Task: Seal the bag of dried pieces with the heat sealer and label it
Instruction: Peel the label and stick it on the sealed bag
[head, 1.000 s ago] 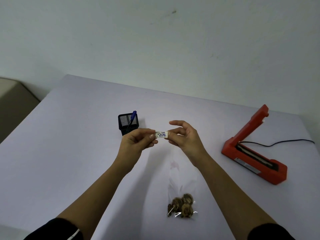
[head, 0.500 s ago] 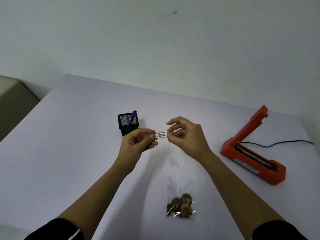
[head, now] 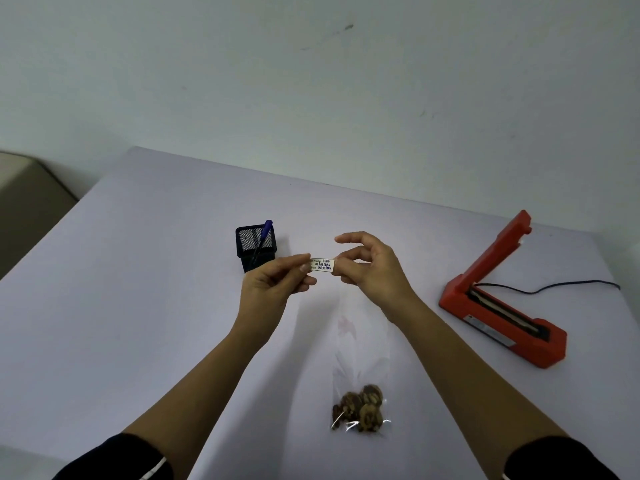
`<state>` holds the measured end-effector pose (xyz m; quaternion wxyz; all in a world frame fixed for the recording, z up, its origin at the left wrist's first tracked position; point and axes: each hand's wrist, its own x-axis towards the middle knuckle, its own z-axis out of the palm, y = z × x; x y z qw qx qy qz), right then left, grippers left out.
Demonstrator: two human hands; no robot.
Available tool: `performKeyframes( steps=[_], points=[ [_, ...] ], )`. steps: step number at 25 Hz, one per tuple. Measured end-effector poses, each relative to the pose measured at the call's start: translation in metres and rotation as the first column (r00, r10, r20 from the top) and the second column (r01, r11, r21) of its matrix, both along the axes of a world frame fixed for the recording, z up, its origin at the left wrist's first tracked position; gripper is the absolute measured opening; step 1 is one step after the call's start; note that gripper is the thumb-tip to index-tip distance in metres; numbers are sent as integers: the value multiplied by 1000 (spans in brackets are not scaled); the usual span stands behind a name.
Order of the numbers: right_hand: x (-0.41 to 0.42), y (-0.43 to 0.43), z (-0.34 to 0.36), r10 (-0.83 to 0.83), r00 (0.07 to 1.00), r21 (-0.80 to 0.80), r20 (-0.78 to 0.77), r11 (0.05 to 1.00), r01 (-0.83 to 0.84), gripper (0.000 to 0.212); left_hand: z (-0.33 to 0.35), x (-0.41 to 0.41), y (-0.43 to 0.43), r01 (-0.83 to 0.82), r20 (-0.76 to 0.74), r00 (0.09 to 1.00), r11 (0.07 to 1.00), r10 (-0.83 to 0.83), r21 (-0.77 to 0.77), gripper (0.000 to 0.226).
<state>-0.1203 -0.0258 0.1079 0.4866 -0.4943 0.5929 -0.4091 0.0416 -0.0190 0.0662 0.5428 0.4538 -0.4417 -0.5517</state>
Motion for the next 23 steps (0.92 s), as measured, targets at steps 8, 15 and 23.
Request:
performKeyframes(
  steps=[8,15,23],
  points=[
    [5,-2,0,-35,977,156,209,988,2,26,-3,3,1,-29,61,998,998,32,-63,23],
    [6,0,-1,-23,980,151,195,989,-7,27,-4,6,0,-6,144,990,999,13,-51,20],
    [8,-2,-9,-24,977,145,211,989,-7,26,1,8,0,63,30,997,997,-65,42,18]
  ],
)
